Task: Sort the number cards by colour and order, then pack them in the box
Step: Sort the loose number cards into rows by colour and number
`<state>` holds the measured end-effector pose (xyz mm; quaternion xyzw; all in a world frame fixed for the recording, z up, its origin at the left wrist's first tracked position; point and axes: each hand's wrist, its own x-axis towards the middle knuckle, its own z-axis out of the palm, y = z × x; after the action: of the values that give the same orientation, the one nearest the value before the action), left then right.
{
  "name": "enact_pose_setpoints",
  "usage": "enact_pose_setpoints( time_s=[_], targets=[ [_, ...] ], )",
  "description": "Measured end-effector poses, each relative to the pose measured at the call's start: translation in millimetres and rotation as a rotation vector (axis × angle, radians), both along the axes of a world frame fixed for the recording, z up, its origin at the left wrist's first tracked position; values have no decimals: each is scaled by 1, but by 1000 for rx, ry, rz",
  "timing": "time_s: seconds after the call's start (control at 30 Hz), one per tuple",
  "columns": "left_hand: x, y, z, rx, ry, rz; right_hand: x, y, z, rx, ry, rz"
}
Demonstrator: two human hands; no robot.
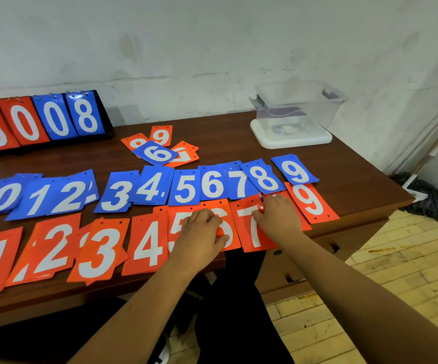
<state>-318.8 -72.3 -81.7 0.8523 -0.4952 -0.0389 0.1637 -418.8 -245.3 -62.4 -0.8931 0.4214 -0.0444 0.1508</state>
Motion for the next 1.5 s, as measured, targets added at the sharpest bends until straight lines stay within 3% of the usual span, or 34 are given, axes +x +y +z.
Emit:
enact_pose_setpoints(
  time_s=[0.1, 0.23, 0.43, 0.77, 1.03, 1.2, 1.3, 1.4, 1.5],
  targets=[
    [-1, 0, 2, -24, 28, -1, 0, 3, 3, 1, -2, -16],
    [7, -1, 19, -136, 101, 16, 5, 3, 13, -19, -187, 24],
    [84, -7, 52, -220, 57, 152, 58, -5, 37, -51, -279, 151],
    [235, -14, 43, -19, 54, 415, 195, -22, 36, 10, -104, 276],
    [317, -41, 17, -2, 65, 526, 288, -39, 14, 83, 44, 231],
    [344, -51, 4, 149, 23, 504, 311, -47, -3, 129, 27, 144],
    [347, -52, 3, -14, 123, 521, 317, -54, -8, 192, -20, 114],
    [346, -46, 10, -342, 193, 548, 317, -58, -10, 220, -92, 66],
    [347, -40, 22, -639, 329, 638, 311, -61, -8, 261, -281, 3]
  ],
)
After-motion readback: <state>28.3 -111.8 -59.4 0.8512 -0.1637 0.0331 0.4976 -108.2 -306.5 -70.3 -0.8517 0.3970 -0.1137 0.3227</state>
